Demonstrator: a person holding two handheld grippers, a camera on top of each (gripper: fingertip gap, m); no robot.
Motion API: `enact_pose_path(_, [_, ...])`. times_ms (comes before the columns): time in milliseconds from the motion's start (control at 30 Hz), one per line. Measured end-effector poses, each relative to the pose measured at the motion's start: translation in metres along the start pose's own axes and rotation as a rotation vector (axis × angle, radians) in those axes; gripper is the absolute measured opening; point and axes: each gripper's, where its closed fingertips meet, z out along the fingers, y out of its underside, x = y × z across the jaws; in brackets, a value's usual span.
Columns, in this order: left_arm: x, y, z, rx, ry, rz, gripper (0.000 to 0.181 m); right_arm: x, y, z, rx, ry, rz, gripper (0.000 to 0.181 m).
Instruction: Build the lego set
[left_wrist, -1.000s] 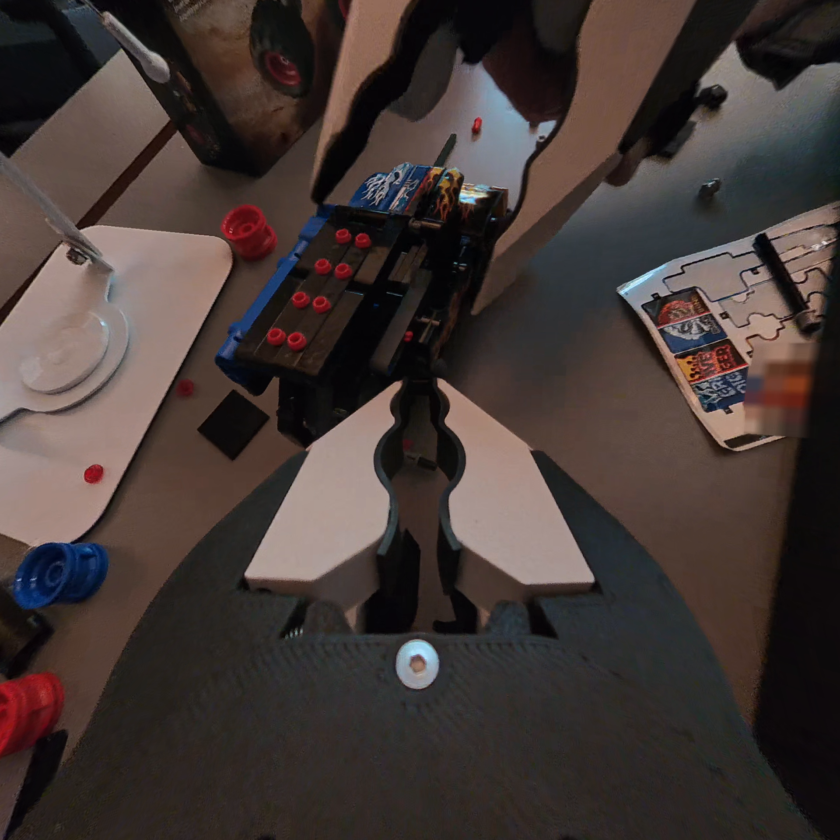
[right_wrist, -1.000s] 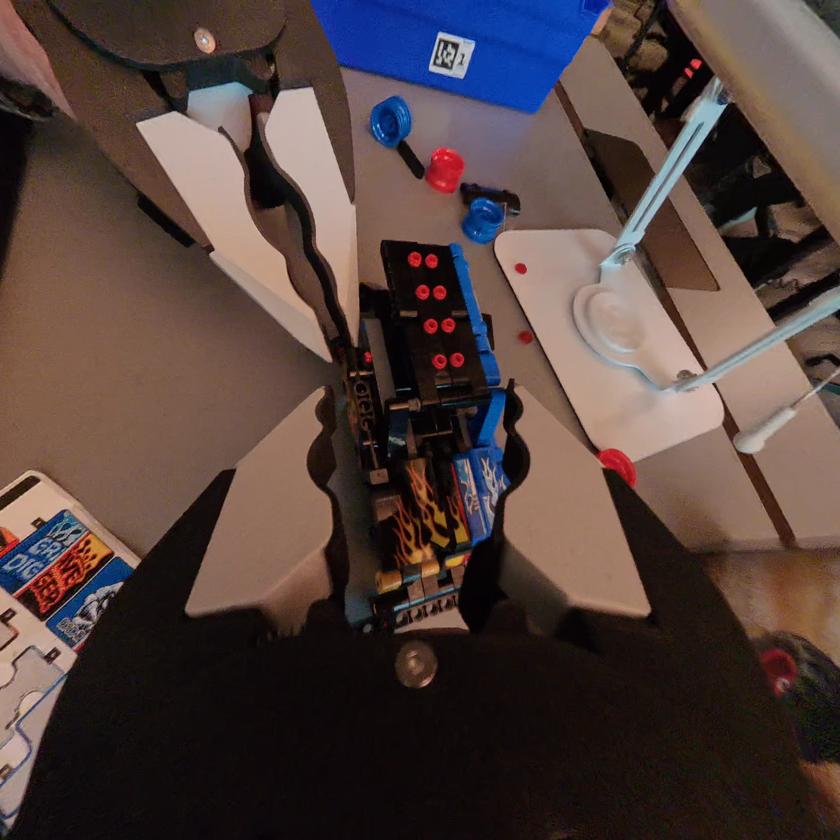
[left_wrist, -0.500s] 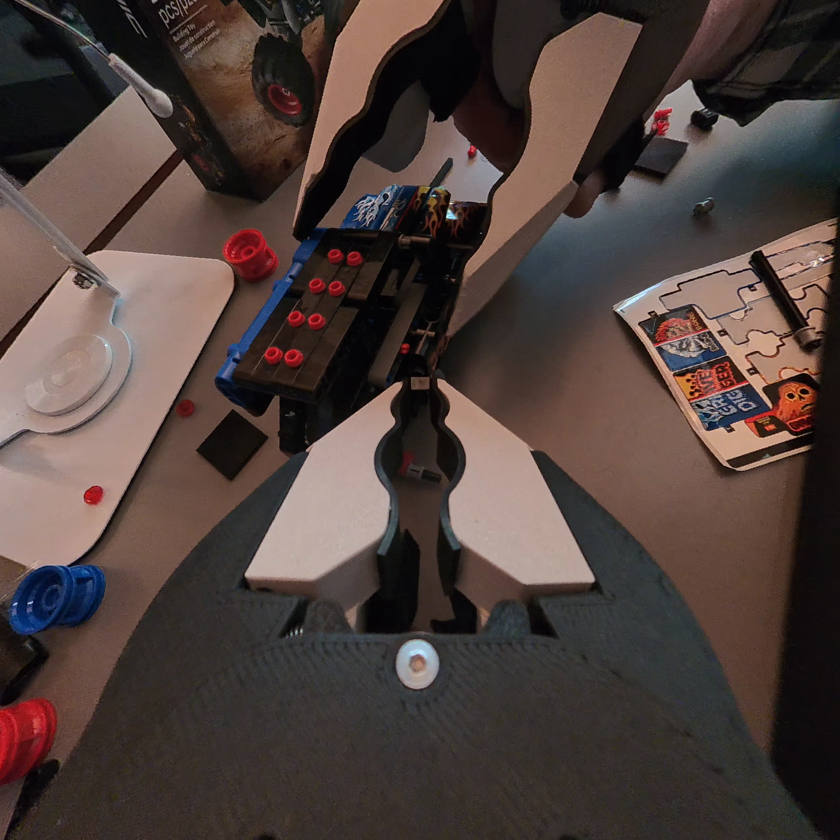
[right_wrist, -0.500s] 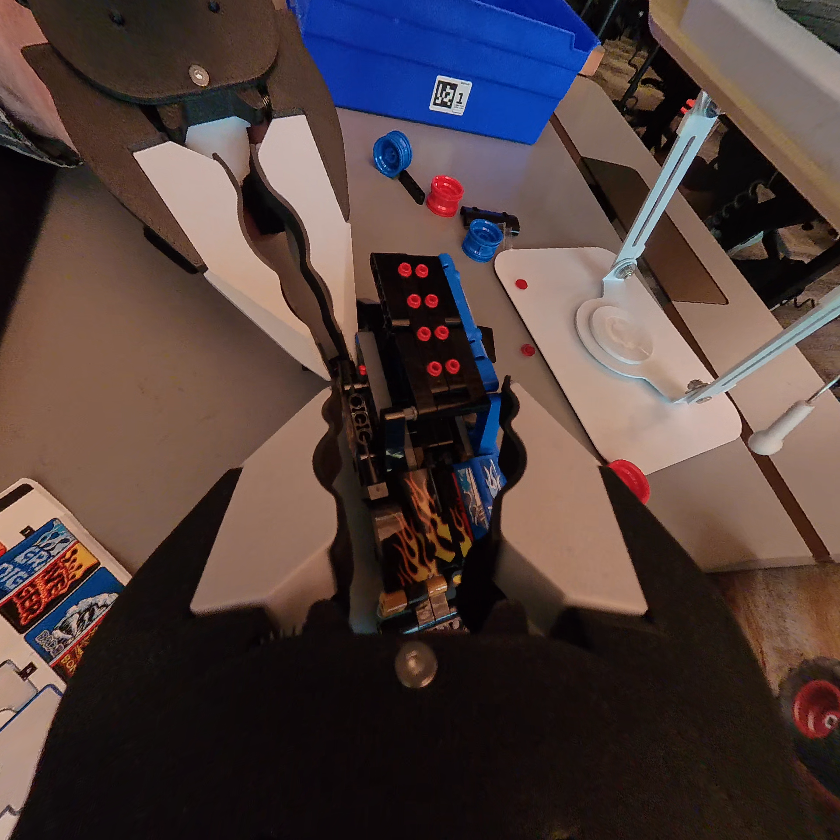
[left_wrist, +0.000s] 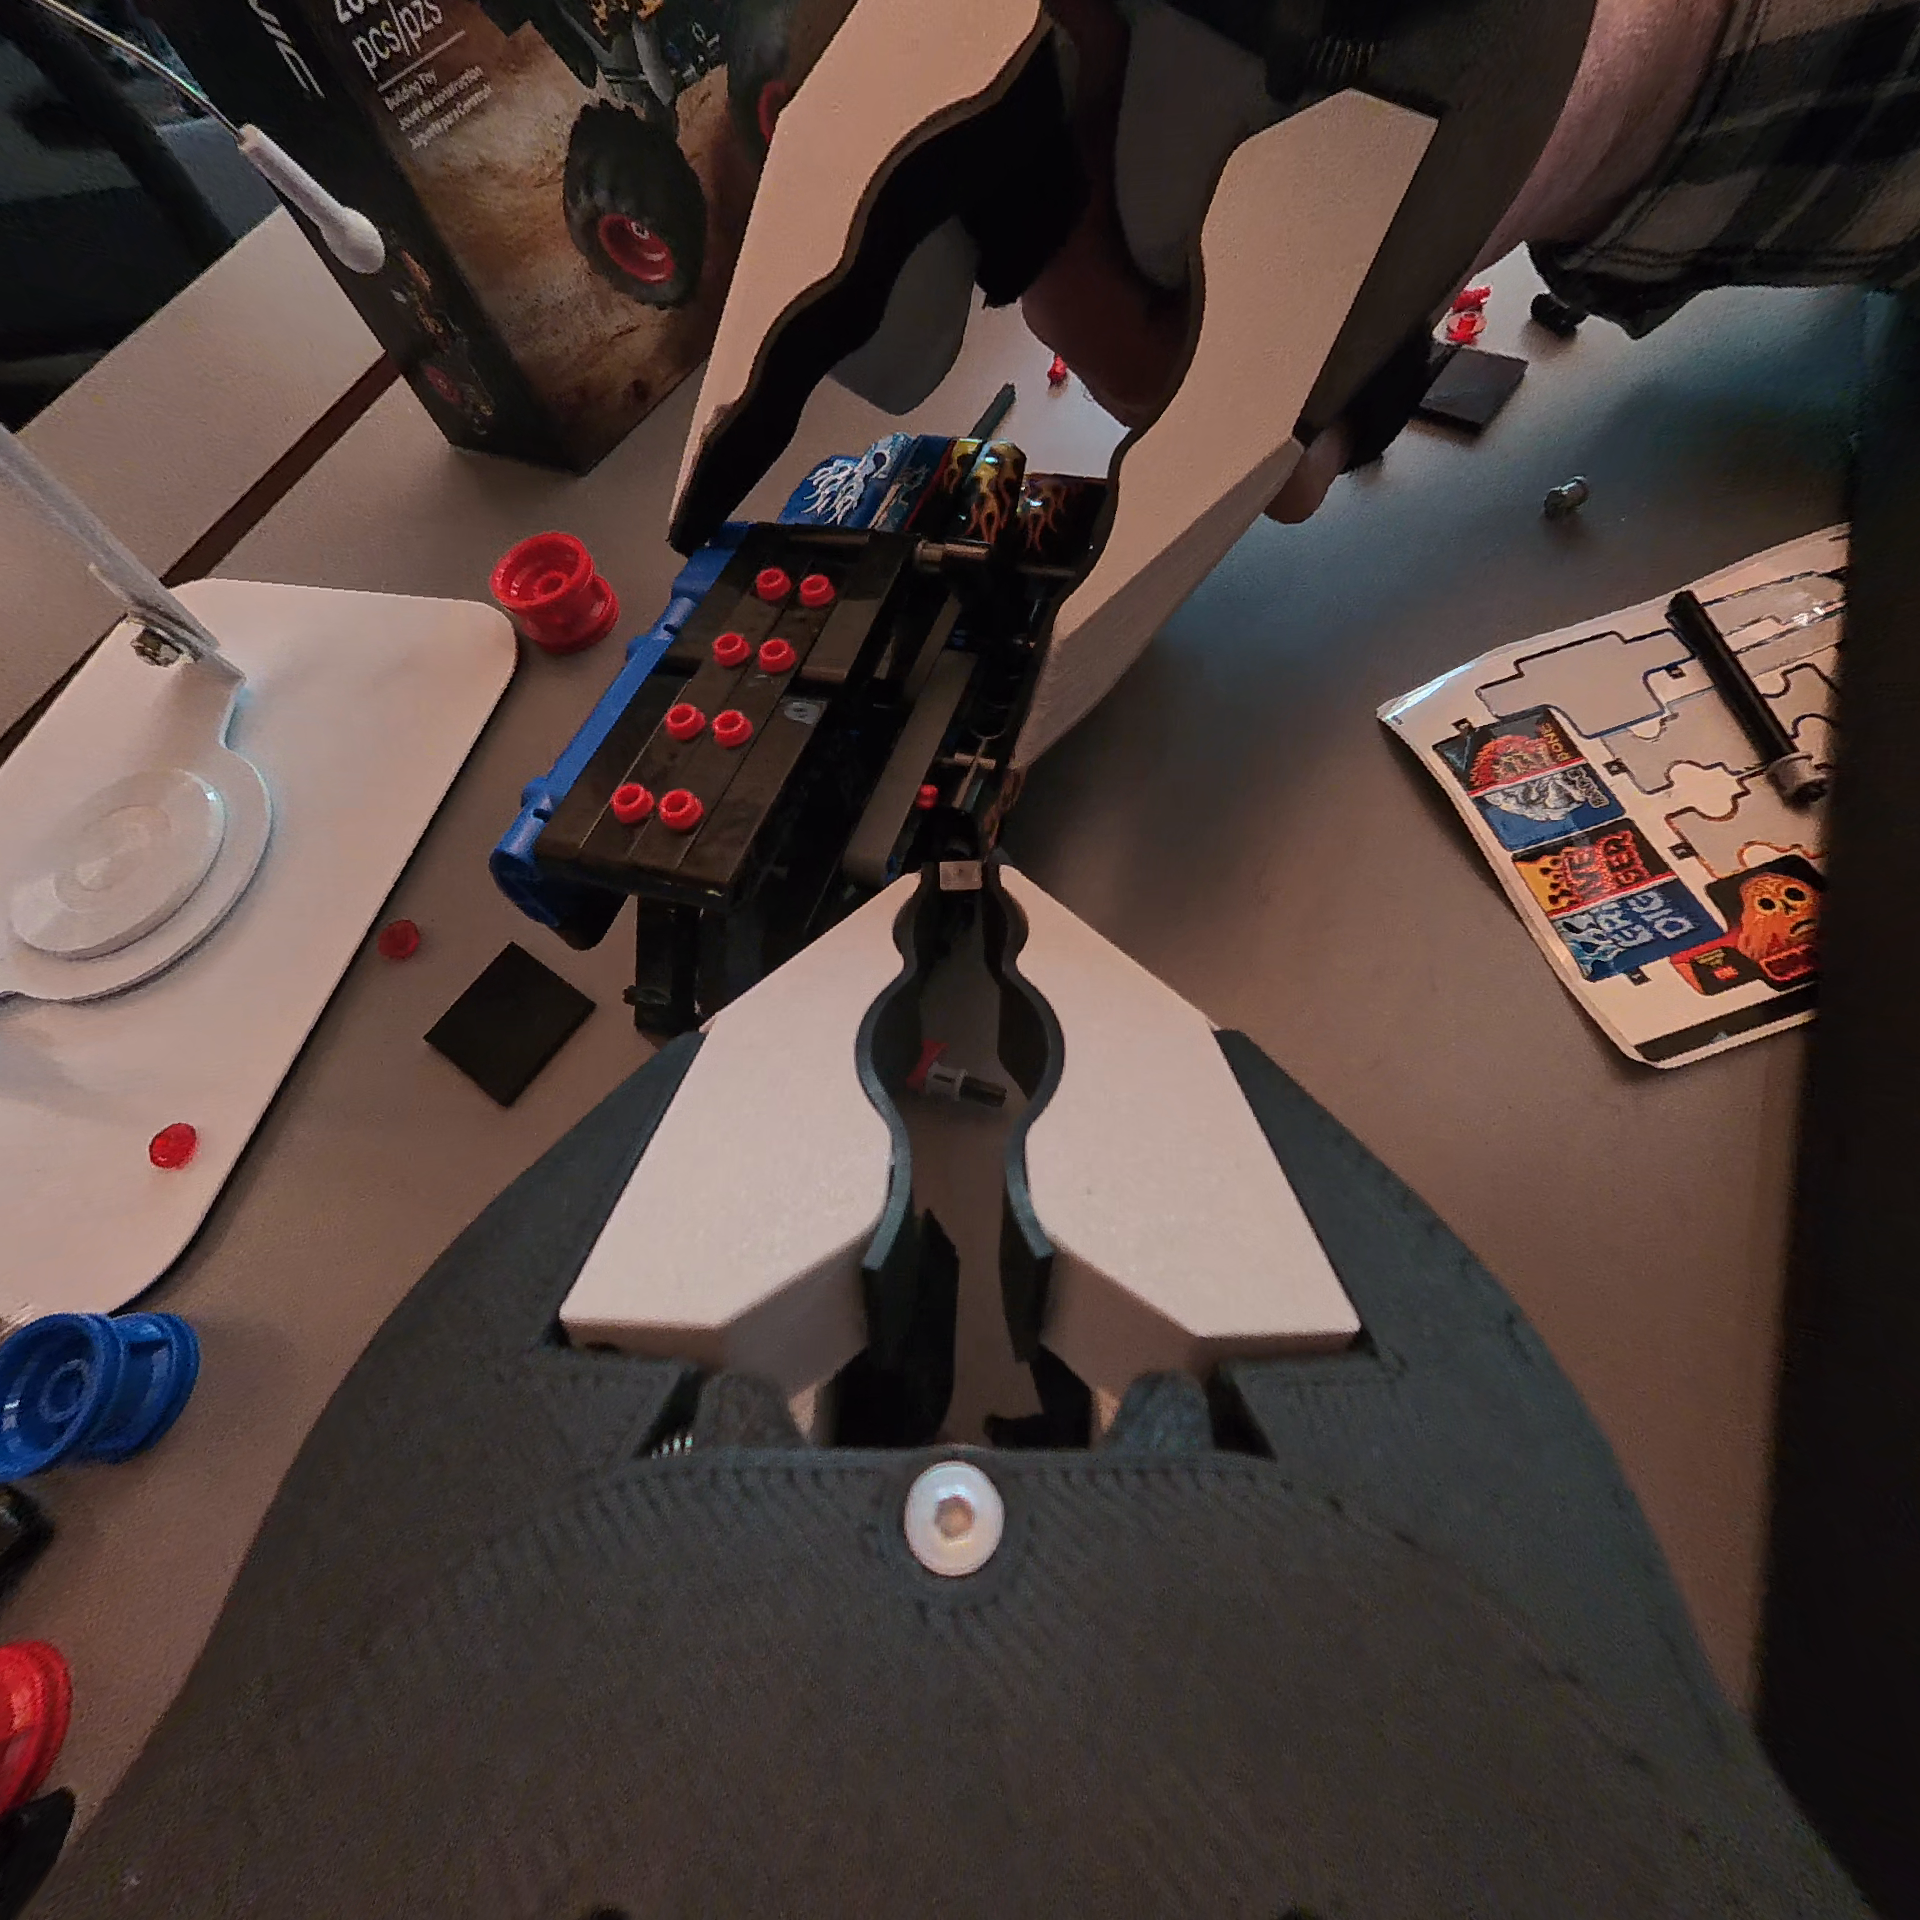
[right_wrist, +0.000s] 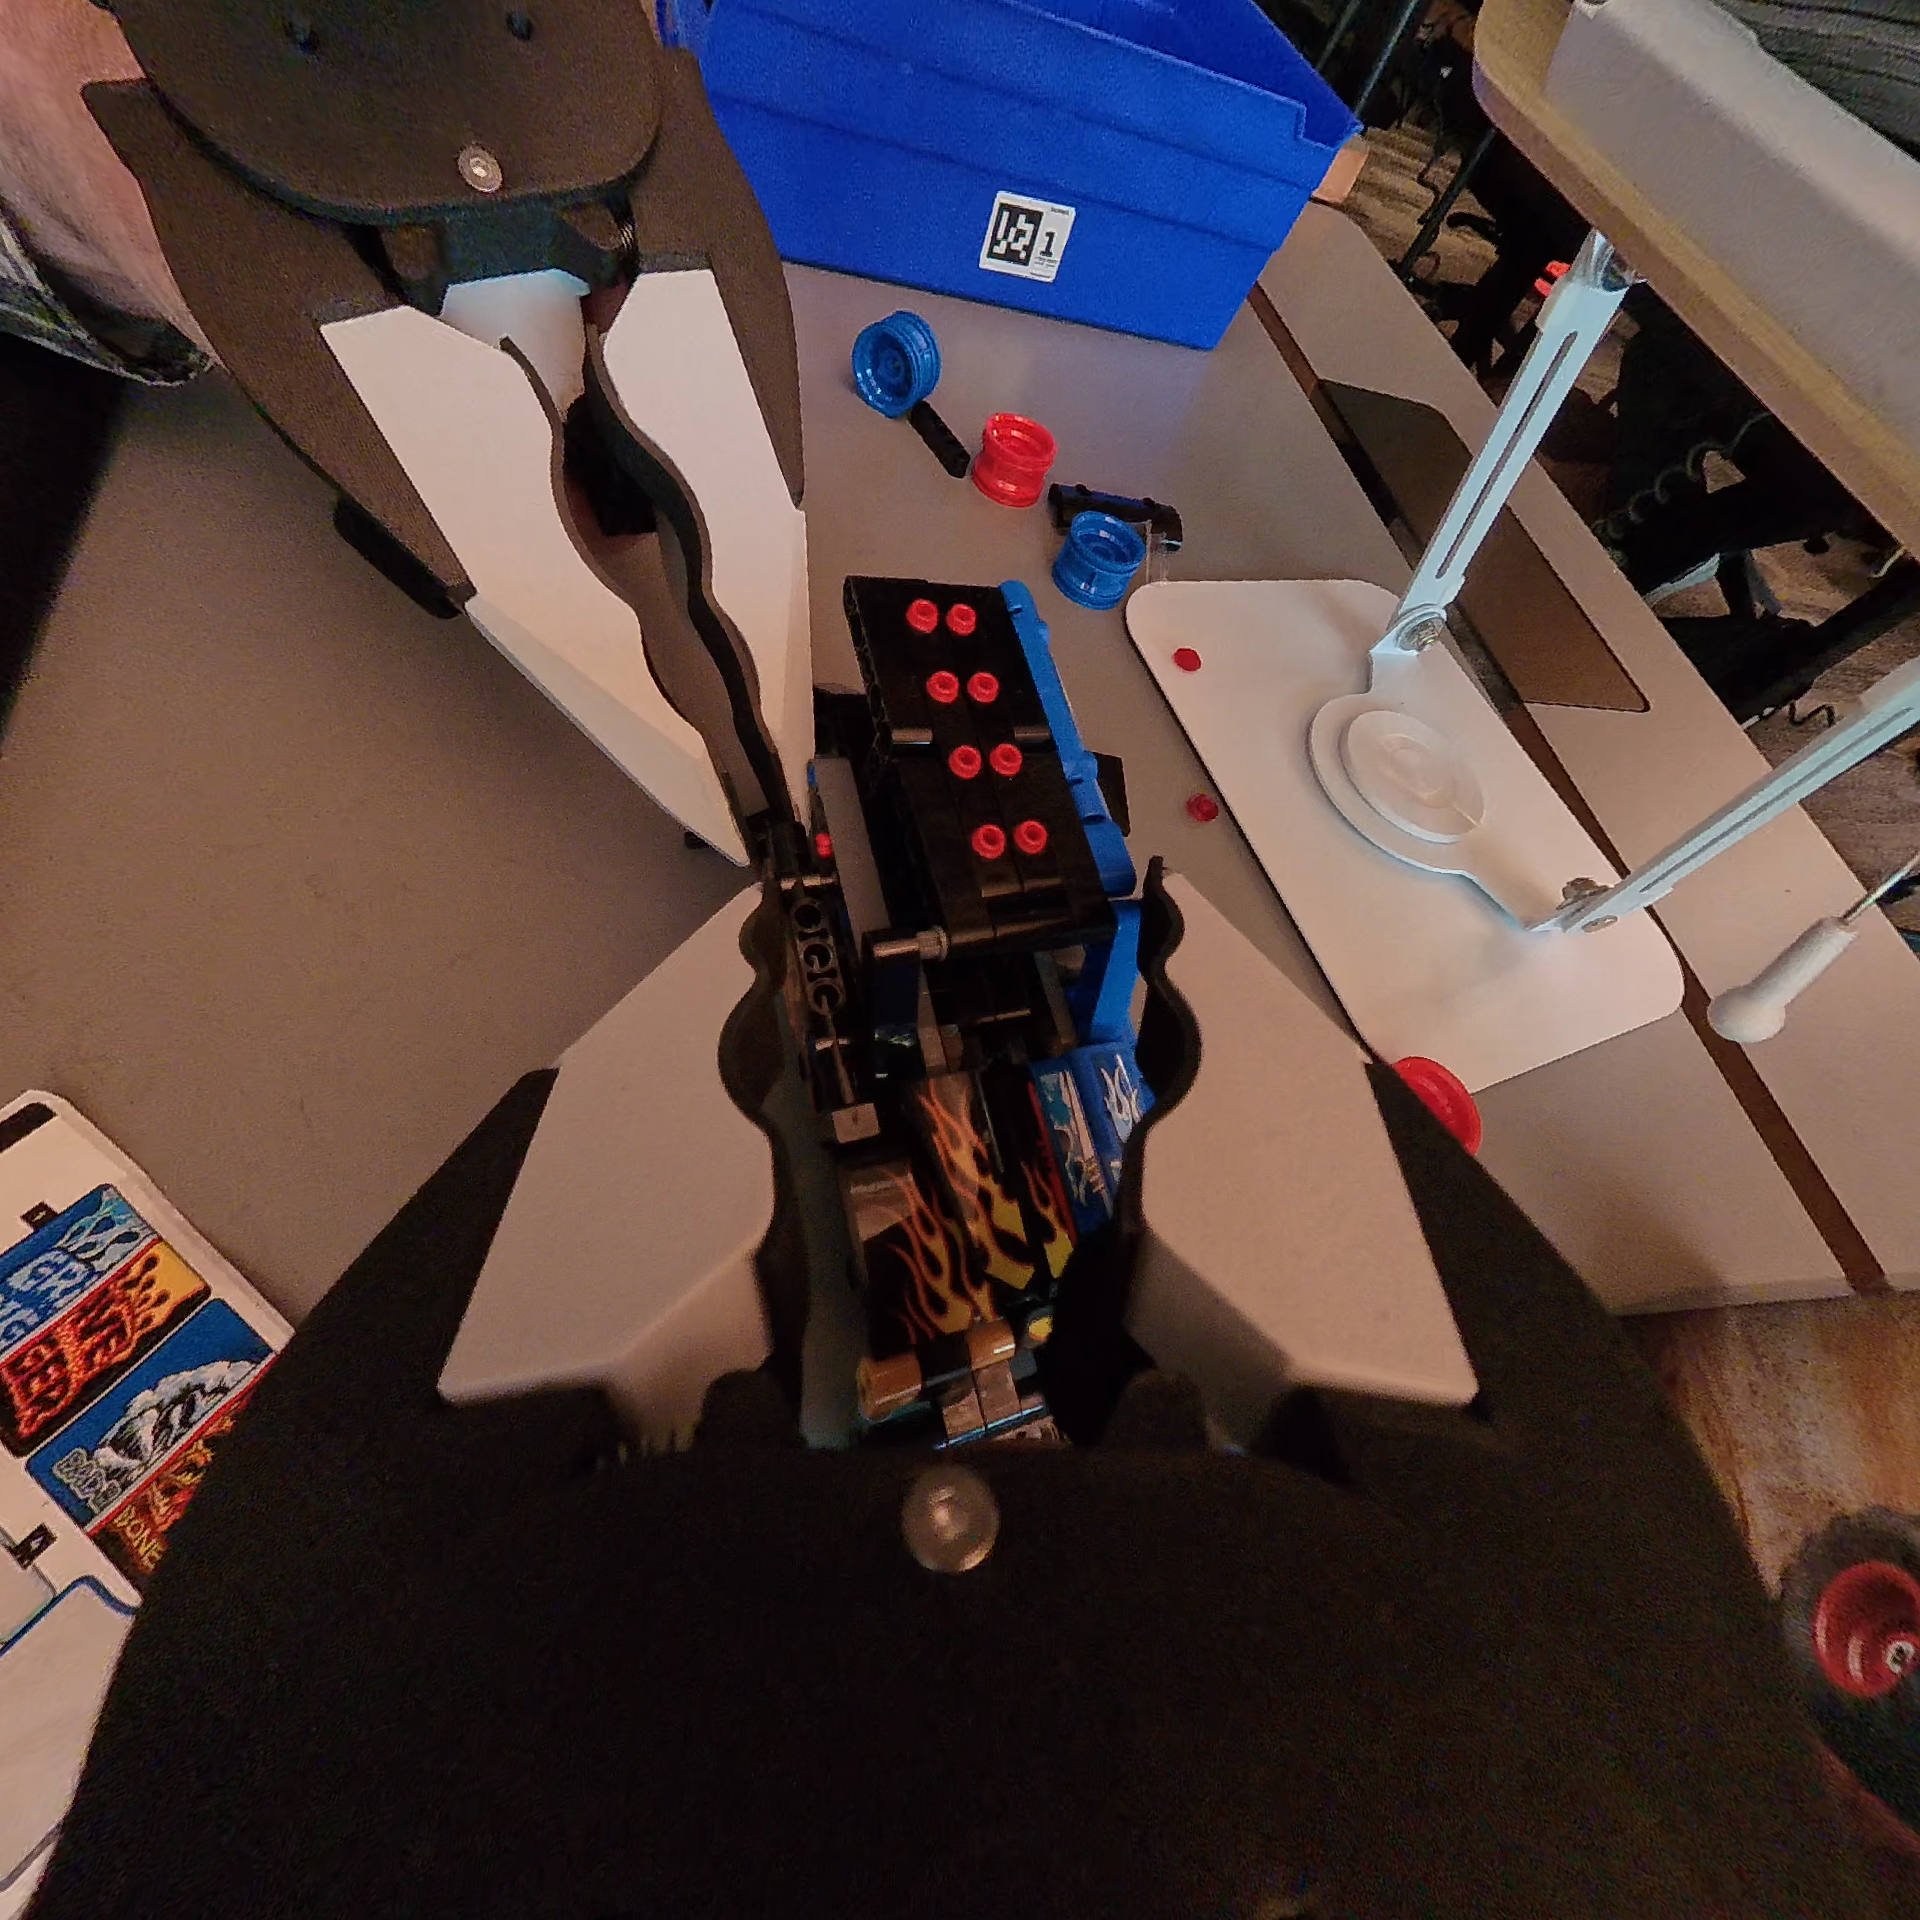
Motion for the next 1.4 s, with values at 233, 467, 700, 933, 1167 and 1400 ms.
enact_pose_path(233, [0.0000, -0.0007, 0.0002, 0.007, -0.004, -0.030, 0.006, 0.0000, 0.0003, 0.0004, 0.009, 0.004, 0.002, 0.068])
enact_pose_path(467, [-0.0008, -0.0012, -0.0007, 0.023, -0.045, -0.037, 0.006, -0.0003, 0.0003, 0.0004, 0.011, 0.005, -0.002, 0.068])
enact_pose_path(700, [-0.0007, -0.0019, -0.0005, 0.020, -0.071, -0.010, 0.006, -0.0004, 0.0001, 0.0005, 0.016, 0.008, -0.001, 0.068])
enact_pose_path(933, [-0.0021, -0.0019, 0.0000, 0.016, -0.068, 0.003, 0.006, 0.0007, 0.0002, 0.0007, 0.024, 0.010, 0.007, 0.068])
enact_pose_path(1167, [-0.0023, 0.0032, 0.0025, -0.065, -0.068, 0.192, 0.007, 0.0007, -0.0001, 0.0007, 0.028, 0.008, 0.008, 0.068])
enact_pose_path(1400, [-0.0018, -0.0004, -0.0022, -0.014, 0.000, 0.060, 0.006, 0.0006, -0.0001, 0.0005, 0.031, 0.007, 0.009, 0.068])
